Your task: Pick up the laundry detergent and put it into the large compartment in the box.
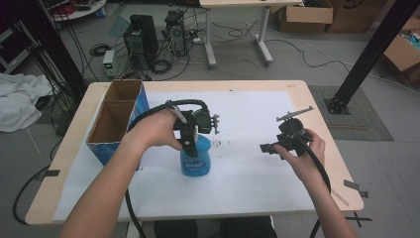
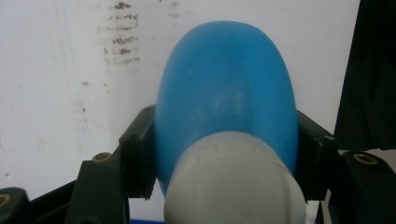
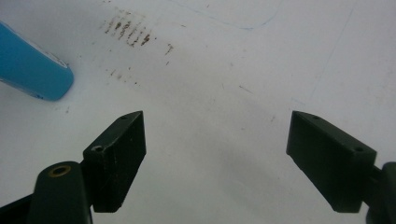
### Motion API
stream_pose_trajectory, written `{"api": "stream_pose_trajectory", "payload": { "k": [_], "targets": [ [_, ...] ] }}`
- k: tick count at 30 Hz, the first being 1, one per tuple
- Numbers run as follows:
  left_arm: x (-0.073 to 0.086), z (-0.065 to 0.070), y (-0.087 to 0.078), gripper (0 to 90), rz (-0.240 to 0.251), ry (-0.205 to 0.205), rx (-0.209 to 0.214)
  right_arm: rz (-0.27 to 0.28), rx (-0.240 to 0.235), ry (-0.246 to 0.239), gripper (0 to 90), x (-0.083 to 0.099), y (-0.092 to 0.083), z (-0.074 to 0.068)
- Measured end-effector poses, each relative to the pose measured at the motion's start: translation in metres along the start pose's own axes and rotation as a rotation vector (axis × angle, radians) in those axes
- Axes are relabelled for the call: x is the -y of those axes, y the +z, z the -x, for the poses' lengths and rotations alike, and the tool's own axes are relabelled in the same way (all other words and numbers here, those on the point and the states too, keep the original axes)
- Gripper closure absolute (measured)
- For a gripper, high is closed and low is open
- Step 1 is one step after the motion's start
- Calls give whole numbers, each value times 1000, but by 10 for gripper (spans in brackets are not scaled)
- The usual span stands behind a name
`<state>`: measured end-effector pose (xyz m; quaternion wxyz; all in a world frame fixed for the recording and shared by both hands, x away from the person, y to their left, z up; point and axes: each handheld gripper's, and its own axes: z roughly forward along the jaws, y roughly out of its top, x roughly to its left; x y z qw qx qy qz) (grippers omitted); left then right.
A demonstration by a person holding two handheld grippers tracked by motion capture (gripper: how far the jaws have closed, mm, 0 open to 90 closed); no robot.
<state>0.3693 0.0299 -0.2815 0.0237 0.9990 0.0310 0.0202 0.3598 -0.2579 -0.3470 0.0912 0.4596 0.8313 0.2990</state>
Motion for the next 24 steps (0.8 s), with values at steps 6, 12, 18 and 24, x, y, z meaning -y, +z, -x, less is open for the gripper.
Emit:
{"api": "stream_pose_trajectory", "payload": {
  "k": [6, 12, 18, 24],
  "targets": [
    [-2, 0, 0, 381, -16, 0, -2, 0, -2, -1, 197, 0, -1, 0],
    [-4, -2, -11, 382, -29, -43, -3, 3, -2, -2, 197, -1, -2, 1],
    [-3, -9, -39, 382, -39, -167, 8, 10, -3, 3, 197, -1, -5, 3],
    [1, -20, -70, 382, -68, -348, 29, 19, -7, 5, 197, -3, -10, 4]
  ]
}}
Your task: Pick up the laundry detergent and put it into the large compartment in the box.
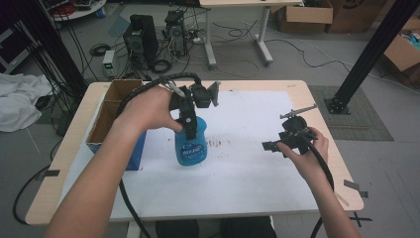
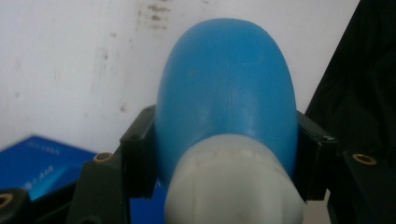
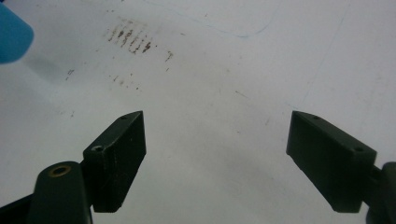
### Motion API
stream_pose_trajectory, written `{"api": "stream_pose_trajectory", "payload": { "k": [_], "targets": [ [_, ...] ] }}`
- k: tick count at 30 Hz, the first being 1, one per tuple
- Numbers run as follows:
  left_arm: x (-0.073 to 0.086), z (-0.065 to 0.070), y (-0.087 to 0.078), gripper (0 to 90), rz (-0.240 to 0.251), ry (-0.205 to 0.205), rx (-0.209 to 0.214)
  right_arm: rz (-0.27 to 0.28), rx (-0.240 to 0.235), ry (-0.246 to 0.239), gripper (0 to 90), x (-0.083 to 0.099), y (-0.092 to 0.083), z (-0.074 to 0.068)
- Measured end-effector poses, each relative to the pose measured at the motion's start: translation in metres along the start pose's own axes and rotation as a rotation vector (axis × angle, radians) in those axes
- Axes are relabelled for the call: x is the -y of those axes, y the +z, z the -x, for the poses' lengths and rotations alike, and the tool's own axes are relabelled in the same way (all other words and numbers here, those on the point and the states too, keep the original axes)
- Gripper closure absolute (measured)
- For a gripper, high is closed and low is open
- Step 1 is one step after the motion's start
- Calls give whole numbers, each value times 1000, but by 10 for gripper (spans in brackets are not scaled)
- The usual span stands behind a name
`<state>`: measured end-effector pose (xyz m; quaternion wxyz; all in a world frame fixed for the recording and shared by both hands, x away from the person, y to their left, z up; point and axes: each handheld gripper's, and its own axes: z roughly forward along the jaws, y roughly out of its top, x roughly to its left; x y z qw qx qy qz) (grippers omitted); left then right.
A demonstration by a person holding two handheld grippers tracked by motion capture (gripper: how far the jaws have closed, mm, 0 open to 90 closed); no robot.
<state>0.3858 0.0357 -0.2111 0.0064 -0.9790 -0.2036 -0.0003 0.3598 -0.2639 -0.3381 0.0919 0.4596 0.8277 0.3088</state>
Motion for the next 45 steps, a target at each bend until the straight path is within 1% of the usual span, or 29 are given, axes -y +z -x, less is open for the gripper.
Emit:
{"api": "stream_pose_trajectory", "payload": {
  "k": [3, 5, 6, 7, 9, 11, 13, 14, 15, 16, 18, 22, 23, 25, 27, 29, 35, 37, 41, 45],
  "targets": [
    [4, -6, -13, 382, -15, -90, -1, 3, -4, -2, 197, -1, -1, 0],
    [9, -13, -23, 382, -27, -163, 1, 5, -5, -2, 197, -1, -2, 1],
    [11, -16, -27, 382, -23, -207, 4, 5, -6, -3, 197, -1, -3, 1],
    [14, -19, -31, 382, -23, -230, 6, 5, -7, -3, 197, -1, -3, 1],
    [21, -27, -41, 382, -19, -305, 7, 8, -7, 0, 197, -1, -4, 2],
    [31, -35, -51, 382, -6, -398, 3, 8, -9, 1, 197, -2, -5, 3],
    [40, -43, -61, 382, 3, -479, -4, 10, -8, 3, 198, -2, -5, 4],
    [46, -47, -66, 383, 20, -523, -10, 9, -9, 0, 197, -3, -6, 5],
    [51, -51, -71, 383, 32, -559, -16, 6, -10, 1, 197, -3, -6, 5],
    [58, -56, -76, 383, 39, -606, -16, 4, -10, 0, 197, -4, -6, 5],
    [70, -63, -84, 383, 51, -674, -25, 3, -11, 0, 197, -5, -6, 6],
    [95, -76, -96, 383, 80, -827, -44, 6, -9, -1, 197, -6, -8, 7],
    [101, -78, -98, 383, 82, -855, -48, 6, -9, -1, 197, -6, -8, 7],
    [112, -83, -102, 383, 80, -891, -57, 6, -8, 2, 197, -6, -9, 8],
    [126, -88, -105, 383, 87, -948, -66, 6, -8, 1, 197, -6, -9, 9],
    [137, -92, -107, 383, 88, -991, -71, 4, -8, 2, 198, -6, -9, 9],
    [163, -100, -108, 383, 96, -1086, -81, 1, -8, 2, 197, -6, -8, 10],
    [169, -102, -108, 383, 97, -1104, -90, -3, -10, 3, 197, -7, -8, 10],
    [176, -103, -106, 383, 97, -1132, -92, -1, -8, 3, 197, -8, -8, 10],
    [180, -105, -103, 383, 101, -1138, -98, -3, -7, 3, 197, -8, -9, 11]
  ]
}}
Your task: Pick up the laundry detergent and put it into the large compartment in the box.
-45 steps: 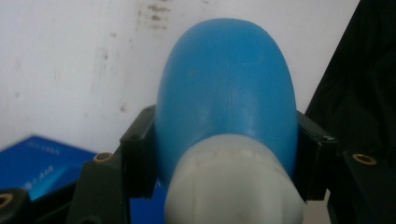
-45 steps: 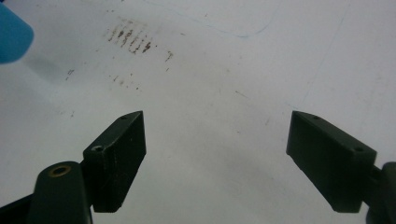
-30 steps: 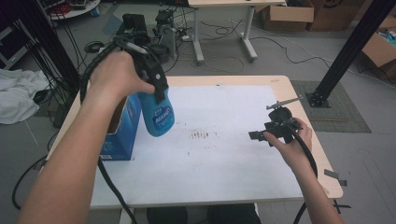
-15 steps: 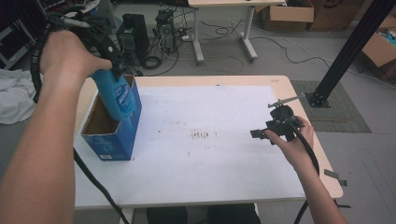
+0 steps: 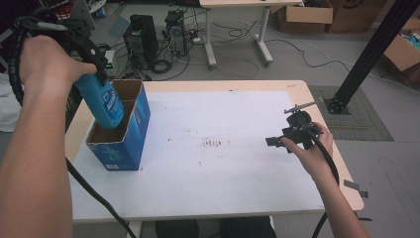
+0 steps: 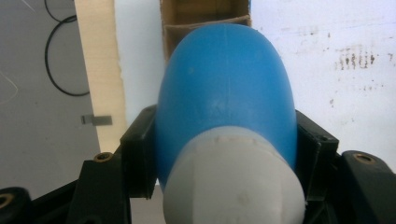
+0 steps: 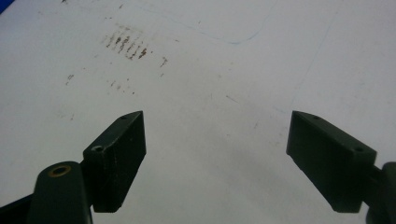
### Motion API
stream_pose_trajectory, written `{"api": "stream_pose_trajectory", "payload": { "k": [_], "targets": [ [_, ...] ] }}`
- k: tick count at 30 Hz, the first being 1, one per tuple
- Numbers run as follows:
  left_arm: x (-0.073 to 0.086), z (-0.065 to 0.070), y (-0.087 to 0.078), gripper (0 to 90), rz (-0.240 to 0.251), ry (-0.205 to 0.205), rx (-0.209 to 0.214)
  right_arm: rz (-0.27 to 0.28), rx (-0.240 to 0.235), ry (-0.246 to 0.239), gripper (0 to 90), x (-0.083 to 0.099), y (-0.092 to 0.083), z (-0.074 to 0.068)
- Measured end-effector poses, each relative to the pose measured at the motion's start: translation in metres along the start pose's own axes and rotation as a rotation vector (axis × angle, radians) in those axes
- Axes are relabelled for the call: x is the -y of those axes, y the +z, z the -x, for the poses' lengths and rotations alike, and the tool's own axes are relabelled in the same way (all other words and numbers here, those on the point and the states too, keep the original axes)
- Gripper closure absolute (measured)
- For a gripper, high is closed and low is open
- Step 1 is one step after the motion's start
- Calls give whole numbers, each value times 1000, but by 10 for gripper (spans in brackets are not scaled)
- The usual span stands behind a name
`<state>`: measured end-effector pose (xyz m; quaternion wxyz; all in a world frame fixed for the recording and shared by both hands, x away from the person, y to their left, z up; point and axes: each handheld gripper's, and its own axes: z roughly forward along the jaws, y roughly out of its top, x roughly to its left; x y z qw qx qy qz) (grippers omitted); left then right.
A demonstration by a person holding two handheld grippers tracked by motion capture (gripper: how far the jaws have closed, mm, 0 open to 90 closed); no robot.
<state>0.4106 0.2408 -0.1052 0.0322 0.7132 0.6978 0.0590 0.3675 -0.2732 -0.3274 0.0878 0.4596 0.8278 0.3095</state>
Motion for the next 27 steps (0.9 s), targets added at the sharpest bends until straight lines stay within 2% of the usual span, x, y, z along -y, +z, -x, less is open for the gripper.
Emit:
{"api": "stream_pose_trajectory", "payload": {
  "k": [16, 27],
  "targets": [
    [-3, -4, 30, 383, -24, -4, 11, -8, 0, -1, 197, 1, 2, -1],
    [-4, -3, 64, 383, -47, 2, 21, -10, -2, -4, 197, 1, 4, -2]
  ]
}}
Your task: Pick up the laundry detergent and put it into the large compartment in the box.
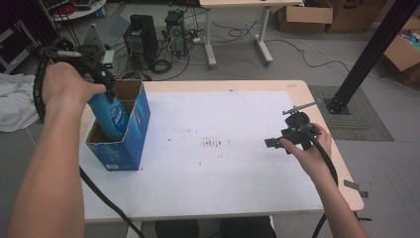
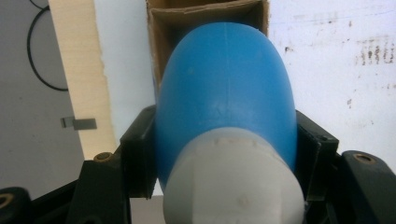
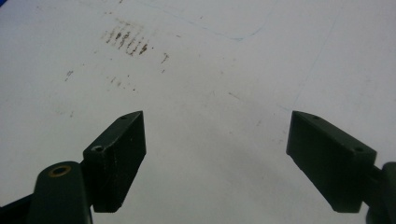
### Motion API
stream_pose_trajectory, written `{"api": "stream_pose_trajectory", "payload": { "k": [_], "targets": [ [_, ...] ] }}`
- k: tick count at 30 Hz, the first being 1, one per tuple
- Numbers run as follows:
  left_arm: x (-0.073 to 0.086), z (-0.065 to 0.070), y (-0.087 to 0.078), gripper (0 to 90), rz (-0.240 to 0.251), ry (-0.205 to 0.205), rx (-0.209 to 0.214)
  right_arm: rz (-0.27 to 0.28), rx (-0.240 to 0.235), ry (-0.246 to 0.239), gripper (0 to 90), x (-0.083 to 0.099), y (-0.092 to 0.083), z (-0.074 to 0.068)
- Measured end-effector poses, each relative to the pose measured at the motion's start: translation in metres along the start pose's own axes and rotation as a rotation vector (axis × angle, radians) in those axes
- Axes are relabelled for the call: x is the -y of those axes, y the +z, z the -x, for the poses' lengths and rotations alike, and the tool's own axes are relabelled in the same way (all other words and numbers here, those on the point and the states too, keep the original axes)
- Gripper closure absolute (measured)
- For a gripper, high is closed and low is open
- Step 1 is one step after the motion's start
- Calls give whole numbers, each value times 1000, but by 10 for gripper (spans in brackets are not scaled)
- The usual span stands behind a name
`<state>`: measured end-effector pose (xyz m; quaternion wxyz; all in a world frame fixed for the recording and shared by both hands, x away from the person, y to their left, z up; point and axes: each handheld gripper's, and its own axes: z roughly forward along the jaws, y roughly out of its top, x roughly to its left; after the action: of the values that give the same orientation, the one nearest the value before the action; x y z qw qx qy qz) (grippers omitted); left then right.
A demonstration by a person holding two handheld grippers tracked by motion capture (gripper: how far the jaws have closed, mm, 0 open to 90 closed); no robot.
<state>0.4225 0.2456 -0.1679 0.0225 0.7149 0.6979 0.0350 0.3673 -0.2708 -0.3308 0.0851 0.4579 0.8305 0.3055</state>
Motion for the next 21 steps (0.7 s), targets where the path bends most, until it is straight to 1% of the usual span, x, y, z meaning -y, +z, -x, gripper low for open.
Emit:
{"api": "stream_pose_trajectory", "payload": {
  "k": [6, 8, 10, 13, 16, 18, 21],
  "targets": [
    [0, 0, 15, 383, -13, 7, 1, -2, 2, 3, 197, 2, 1, 1],
    [0, 1, 21, 383, -14, 2, 5, -3, 0, 4, 197, 2, 1, 1],
    [0, 1, 25, 383, -18, 12, 4, -4, -1, 3, 197, 2, 2, 0],
    [0, 1, 33, 383, -27, 13, 10, -8, -3, 0, 197, 2, 3, -2],
    [1, 1, 40, 383, -28, 8, 16, -8, -1, -5, 197, 1, 3, -3],
    [2, -1, 45, 383, -34, 14, 16, -8, 1, -5, 197, 1, 2, -3],
    [3, -2, 50, 383, -36, 4, 22, -7, 3, -2, 197, 1, 1, -3]
  ]
}}
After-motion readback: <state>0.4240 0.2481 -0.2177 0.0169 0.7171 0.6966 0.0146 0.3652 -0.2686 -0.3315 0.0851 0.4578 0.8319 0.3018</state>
